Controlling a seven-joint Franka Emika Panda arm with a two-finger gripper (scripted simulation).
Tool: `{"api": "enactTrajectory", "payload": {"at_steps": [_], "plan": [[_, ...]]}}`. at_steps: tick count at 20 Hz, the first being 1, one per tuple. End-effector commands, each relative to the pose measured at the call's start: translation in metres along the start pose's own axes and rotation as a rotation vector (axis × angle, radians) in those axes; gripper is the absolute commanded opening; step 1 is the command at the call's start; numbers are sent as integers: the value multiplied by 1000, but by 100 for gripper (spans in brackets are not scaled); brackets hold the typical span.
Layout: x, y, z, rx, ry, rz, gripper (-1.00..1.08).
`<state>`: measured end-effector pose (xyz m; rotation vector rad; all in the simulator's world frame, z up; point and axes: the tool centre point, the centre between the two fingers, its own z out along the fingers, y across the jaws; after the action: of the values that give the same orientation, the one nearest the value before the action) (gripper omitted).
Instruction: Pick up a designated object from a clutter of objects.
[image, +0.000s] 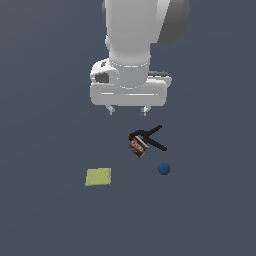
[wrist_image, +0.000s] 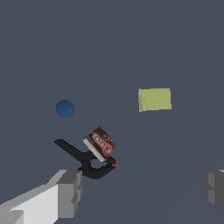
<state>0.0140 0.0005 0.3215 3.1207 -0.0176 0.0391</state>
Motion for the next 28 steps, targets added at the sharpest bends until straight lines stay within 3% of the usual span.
{"api": "enactTrajectory", "payload": {"at_steps": [1,9,18,28], "plan": [[0,0,0,0,0,0,100],[-5,-32,5,17,-29,-54,100],[-4,-32,16,16,-29,-84,100],[-6,-38,72,14,-26,-250,100]]}}
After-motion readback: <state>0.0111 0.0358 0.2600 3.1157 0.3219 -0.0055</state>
